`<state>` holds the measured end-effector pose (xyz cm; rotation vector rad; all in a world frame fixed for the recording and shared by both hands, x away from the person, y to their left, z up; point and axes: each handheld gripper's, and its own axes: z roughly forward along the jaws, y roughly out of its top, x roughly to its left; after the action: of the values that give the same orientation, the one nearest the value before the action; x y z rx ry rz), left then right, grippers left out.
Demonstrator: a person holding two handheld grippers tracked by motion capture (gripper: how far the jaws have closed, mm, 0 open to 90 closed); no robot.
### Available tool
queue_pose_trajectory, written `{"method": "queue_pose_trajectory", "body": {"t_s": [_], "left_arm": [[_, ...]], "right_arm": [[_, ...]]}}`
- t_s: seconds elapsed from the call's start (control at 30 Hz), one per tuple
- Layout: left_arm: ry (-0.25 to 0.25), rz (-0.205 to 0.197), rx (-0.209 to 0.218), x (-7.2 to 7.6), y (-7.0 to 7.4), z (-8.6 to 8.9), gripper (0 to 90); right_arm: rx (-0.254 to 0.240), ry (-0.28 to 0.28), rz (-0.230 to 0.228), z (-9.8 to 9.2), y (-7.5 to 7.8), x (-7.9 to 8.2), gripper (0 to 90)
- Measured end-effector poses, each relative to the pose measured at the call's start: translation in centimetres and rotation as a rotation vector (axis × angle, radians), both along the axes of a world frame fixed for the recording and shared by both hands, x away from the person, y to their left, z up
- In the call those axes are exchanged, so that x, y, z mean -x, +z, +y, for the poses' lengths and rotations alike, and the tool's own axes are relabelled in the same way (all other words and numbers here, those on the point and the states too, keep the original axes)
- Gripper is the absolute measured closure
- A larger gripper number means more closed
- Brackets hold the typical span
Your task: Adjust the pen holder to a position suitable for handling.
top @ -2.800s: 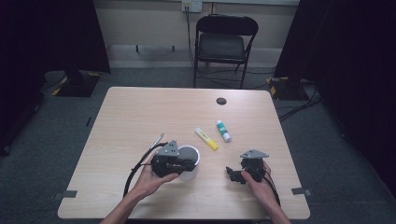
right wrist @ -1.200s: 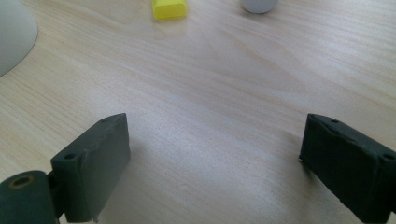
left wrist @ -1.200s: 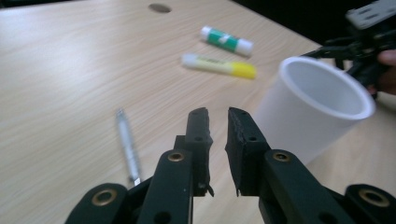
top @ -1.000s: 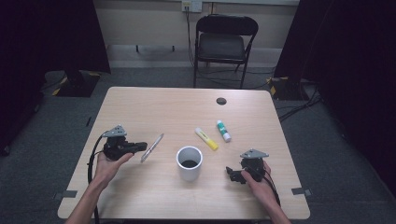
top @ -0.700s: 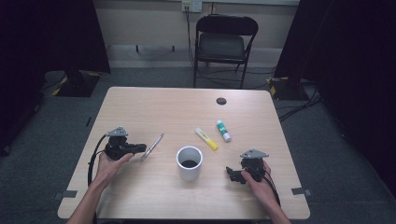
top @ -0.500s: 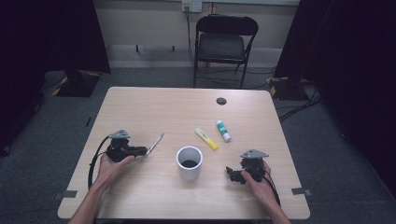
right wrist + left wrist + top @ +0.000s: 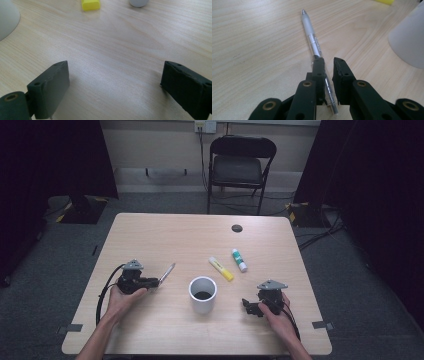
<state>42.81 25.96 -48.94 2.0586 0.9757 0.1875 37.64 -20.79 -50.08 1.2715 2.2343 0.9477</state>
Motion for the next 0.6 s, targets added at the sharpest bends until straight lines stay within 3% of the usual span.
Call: {"method": "queue_pose_trajectory", "body": {"t_s": [0.2,0.4,0.6], "left_arm": [[0.01,-0.008,0.003,-0.09,-0.08,-0.05,78.8],[0.005,-0.008,0.032,-0.16,-0.26,-0.27,75.7],[0.002,-0.018,0.017,-0.14,-0.23,-0.68,75.4]], "right_arm": [[0.0,0.0,0.0,0.0,0.0,0.0,7.3],[0.0,0.0,0.0,0.0,0.0,0.0,7.3],[0.0,0.0,0.0,0.0,0.0,0.0,7.3]]}}
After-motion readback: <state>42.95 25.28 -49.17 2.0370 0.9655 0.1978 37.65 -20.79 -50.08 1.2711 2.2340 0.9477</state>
